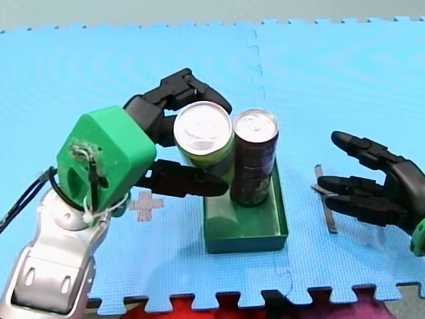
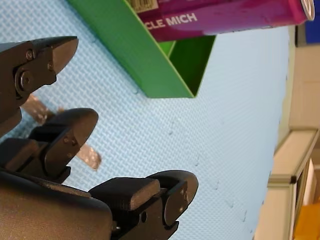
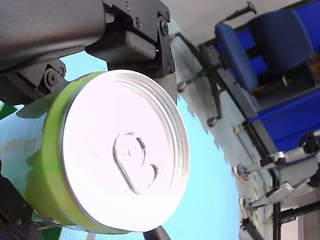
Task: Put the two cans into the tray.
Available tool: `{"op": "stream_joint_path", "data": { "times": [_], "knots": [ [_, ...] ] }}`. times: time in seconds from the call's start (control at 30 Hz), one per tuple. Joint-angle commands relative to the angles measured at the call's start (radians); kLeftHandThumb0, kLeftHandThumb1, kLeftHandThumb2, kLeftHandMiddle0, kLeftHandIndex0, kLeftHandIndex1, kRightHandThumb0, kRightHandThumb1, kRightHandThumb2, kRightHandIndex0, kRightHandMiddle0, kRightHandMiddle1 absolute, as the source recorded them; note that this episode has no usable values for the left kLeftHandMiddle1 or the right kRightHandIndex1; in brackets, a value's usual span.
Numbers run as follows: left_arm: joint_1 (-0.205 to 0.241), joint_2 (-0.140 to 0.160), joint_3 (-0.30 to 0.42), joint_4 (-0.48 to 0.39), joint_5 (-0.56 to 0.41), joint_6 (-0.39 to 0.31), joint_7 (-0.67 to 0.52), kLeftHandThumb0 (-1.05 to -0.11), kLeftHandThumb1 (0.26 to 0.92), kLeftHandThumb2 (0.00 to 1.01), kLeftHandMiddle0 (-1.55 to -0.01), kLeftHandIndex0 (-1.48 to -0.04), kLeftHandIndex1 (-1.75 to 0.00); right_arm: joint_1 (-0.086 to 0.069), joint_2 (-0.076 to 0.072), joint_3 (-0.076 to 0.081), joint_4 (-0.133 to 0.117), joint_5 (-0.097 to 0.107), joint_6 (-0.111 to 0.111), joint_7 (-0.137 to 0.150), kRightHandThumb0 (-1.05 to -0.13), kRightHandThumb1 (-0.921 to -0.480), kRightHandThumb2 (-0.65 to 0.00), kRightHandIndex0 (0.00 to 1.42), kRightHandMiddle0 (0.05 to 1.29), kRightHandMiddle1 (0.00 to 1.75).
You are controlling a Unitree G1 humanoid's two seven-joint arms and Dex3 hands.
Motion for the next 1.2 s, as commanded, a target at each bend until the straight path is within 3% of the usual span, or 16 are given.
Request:
{"op": "stream_joint_path", "data": {
  "times": [0.0, 0.23, 0.77, 1.0, 1.17],
  "knots": [
    [-0.010, 0.003, -0.004, -0.014, 0.004, 0.003, 0.001, -0.342, 0.829, 0.00, -0.91, -0.52, -1.75, -0.005, -0.002, -0.001, -0.002, 0.003, 0.001, -0.004, -0.739, -0.722, -0.001, 0.85, 0.45, 0.00],
    [0.016, 0.022, -0.022, -0.080, 0.019, 0.046, -0.017, -0.353, 0.829, 0.00, -0.91, -0.53, -1.75, -0.006, -0.003, 0.000, -0.003, 0.003, -0.001, -0.004, -0.745, -0.724, -0.001, 0.85, 0.45, 0.00],
    [0.093, 0.028, -0.029, -0.206, 0.021, 0.106, -0.007, -0.357, 0.829, 0.00, -0.92, -0.53, -1.75, -0.002, -0.003, -0.001, -0.005, 0.006, -0.001, 0.014, -0.721, -0.722, 0.000, 0.85, 0.45, 0.00],
    [0.100, 0.015, -0.031, -0.208, 0.020, 0.105, 0.009, -0.357, 0.830, 0.00, -0.92, -0.54, -1.75, -0.002, -0.001, 0.001, -0.009, 0.006, -0.001, 0.016, -0.704, -0.721, 0.000, 0.84, 0.44, 0.00],
    [0.094, -0.003, -0.031, -0.160, 0.020, 0.095, 0.025, -0.358, 0.832, 0.00, -0.92, -0.54, -1.75, 0.002, 0.001, 0.003, -0.011, 0.005, -0.004, 0.015, -0.697, -0.723, -0.001, 0.84, 0.44, 0.00]
  ]
}}
